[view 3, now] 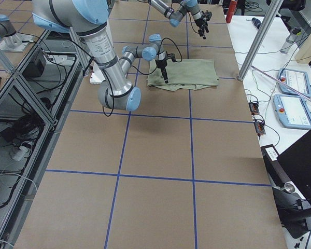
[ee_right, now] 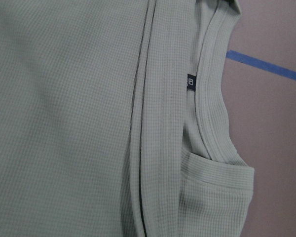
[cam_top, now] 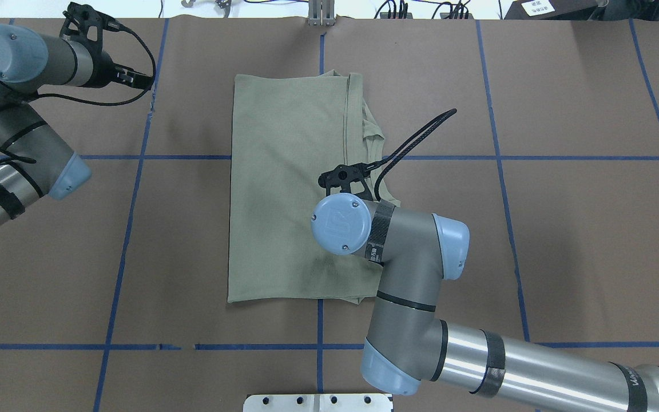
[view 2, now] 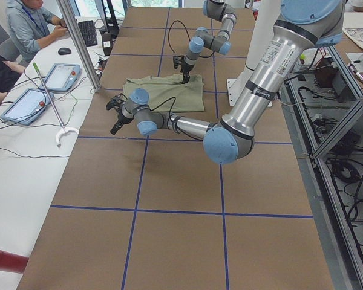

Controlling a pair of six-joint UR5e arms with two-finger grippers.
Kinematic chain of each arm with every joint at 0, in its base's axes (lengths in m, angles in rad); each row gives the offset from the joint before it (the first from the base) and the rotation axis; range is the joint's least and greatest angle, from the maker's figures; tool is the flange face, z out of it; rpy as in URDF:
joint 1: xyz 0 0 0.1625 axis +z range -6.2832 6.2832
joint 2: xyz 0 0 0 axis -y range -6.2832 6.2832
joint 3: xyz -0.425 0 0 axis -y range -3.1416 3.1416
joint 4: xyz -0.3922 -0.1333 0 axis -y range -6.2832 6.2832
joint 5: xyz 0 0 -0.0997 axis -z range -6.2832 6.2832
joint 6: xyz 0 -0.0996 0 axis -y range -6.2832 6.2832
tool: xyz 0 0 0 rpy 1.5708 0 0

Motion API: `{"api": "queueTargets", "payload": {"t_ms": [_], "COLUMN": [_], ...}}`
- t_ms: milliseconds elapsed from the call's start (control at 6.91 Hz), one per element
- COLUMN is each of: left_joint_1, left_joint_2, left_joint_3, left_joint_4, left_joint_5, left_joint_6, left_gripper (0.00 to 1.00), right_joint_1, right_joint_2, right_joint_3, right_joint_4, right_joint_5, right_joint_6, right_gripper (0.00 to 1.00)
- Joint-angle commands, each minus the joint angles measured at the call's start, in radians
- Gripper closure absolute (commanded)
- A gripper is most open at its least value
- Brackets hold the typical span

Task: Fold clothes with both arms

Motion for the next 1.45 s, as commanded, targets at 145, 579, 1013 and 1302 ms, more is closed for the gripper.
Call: {"api": "queueTargets", "payload": {"t_ms": [145,579,1013,1302], "left_joint_1": [0.005,0.006,0.008,0.009], "left_joint_2": [0.000,0.000,0.000,0.005], "left_joint_3": [0.000,0.000,0.000,0.000], "left_joint_4": [-0.001,-0.002,-0.002,-0.002], "left_joint_5": [0.000,0.000,0.000,0.000], "left_joint_6": [0.000,0.000,0.000,0.000], "left_gripper": [0.00,0.00,0.00,0.00], "right_joint_1": [0.026,0.116,0.181,0.161], "right_joint_2": [-0.002,-0.082,-0.139,-0.003], "right_joint_3": [-0.010,-0.001,0.051,0.017], "right_joint_4": [-0.034,-0.057,-0.046,-0.044], "right_joint_5": [0.002,0.043,0.058,0.075], "right_joint_6": [-0.080,-0.177,-0.216,-0.203], "right_gripper": [0.00,0.00,0.00,0.00]}}
